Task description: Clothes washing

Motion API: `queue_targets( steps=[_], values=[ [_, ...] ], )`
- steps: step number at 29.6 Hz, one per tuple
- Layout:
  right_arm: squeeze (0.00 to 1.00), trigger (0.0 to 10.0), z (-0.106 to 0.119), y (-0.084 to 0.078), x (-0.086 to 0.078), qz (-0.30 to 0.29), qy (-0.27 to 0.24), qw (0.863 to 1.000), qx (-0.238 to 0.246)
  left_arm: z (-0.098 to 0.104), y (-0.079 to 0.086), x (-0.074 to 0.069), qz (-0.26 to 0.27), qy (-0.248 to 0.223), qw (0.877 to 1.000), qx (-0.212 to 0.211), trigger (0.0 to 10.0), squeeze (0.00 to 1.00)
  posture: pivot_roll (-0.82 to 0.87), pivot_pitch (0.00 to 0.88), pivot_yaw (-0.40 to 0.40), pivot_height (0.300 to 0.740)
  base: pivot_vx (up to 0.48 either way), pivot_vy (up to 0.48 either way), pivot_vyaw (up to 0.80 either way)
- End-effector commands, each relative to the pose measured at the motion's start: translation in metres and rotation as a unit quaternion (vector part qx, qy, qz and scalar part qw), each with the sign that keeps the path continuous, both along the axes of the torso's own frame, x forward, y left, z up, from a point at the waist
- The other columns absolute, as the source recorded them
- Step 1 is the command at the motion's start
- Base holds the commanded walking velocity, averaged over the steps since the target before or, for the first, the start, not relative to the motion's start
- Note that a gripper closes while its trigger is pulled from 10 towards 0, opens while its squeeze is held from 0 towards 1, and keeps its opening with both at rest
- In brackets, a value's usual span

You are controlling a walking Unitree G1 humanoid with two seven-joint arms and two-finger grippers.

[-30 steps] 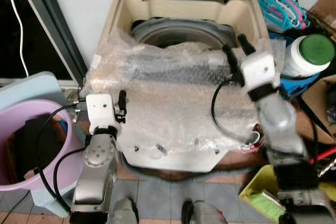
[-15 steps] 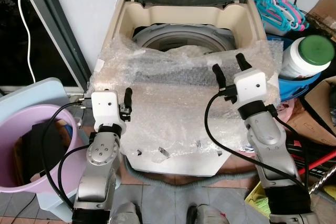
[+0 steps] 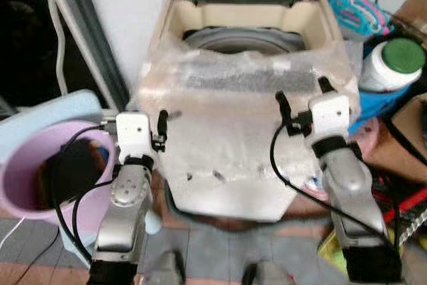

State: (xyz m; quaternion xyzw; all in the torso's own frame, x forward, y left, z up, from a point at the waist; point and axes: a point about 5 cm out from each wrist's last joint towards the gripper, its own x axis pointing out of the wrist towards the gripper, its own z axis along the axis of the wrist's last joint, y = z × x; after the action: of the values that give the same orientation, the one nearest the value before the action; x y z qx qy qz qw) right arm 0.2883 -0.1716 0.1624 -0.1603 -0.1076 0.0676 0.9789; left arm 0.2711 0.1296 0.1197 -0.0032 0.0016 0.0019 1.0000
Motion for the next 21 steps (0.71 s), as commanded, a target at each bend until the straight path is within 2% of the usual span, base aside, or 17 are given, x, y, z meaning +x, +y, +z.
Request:
queue_targets(
  steps=[1, 2, 3, 4, 5, 6, 12, 16, 19, 21],
  values=[
    [0.66, 10.0, 0.003, 0.0, -0.001, -0.002, -0.001, 1.0, 0.003, 0.004, -0.001, 0.003, -0.006, -0.008, 1.0, 0.002, 10.0, 0.0, -0.02, 0.016, 0.054, 0.74, 0.0, 0.0, -0.43],
    [0.49, 10.0, 0.003, -0.001, -0.001, -0.003, 0.001, 1.0, 0.003, 0.004, -0.001, 0.004, -0.006, -0.006, 1.0, 0.003, 10.0, 0.0, -0.02, 0.016, 0.054, 0.74, 0.0, 0.0, -0.74],
    [0.36, 10.0, 0.003, -0.001, -0.001, -0.003, 0.002, 1.0, 0.004, 0.004, -0.001, 0.004, -0.006, -0.006, 1.0, 0.002, 10.0, 0.0, -0.02, 0.016, 0.053, 0.74, 0.0, 0.0, -0.8],
    [0.08, 10.0, 0.002, -0.001, 0.0, -0.004, 0.004, 1.0, 0.005, 0.003, -0.001, 0.004, -0.006, -0.007, 1.0, 0.002, 10.0, 0.0, -0.03, 0.016, 0.053, 0.74, 0.0, 0.0, 0.0],
    [0.08, 10.0, 0.002, -0.001, 0.0, -0.004, 0.004, 1.0, 0.005, 0.003, -0.001, 0.004, -0.006, -0.007, 1.0, 0.002, 10.0, 0.0, -0.03, 0.016, 0.053, 0.74, 0.0, 0.0, 0.0],
    [0.0, 10.0, 0.002, -0.002, 0.0, -0.005, 0.005, 1.0, 0.006, 0.003, -0.001, 0.004, -0.006, -0.008, 1.0, 0.001, 10.0, 0.0, -0.03, 0.015, 0.053, 0.74, 0.0, 0.0, 0.0],
    [0.0, 10.0, -0.002, -0.004, 0.001, -0.009, 0.016, 1.0, 0.006, -0.003, 0.001, 0.005, -0.016, 0.006, 1.0, -0.023, 10.0, 0.0, -0.04, 0.007, 0.052, 0.74, 0.0, 0.0, 0.0],
    [0.0, 10.0, -0.009, -0.007, -0.001, -0.017, 0.035, 0.999, 0.01, -0.01, 0.004, 0.006, -0.015, 0.018, 0.999, -0.026, 10.0, 0.0, -0.04, 0.006, 0.053, 0.74, 0.0, 0.262, 0.0],
    [0.0, 10.0, -0.02, -0.013, -0.003, -0.033, 0.058, 0.998, 0.019, -0.017, 0.006, 0.007, -0.02, 0.032, 0.999, -0.023, 10.0, 0.0, -0.04, 0.01, 0.057, 0.74, 0.0, 0.09, -0.8],
    [0.0, 10.0, -0.042, -0.027, -0.011, -0.072, 0.1, 0.991, 0.047, -0.029, 0.015, 0.005, -0.033, 0.058, 0.998, -0.017, 10.0, 0.0, -0.04, 0.022, 0.067, 0.74, 0.0, 0.0, -0.4]
  ],
)
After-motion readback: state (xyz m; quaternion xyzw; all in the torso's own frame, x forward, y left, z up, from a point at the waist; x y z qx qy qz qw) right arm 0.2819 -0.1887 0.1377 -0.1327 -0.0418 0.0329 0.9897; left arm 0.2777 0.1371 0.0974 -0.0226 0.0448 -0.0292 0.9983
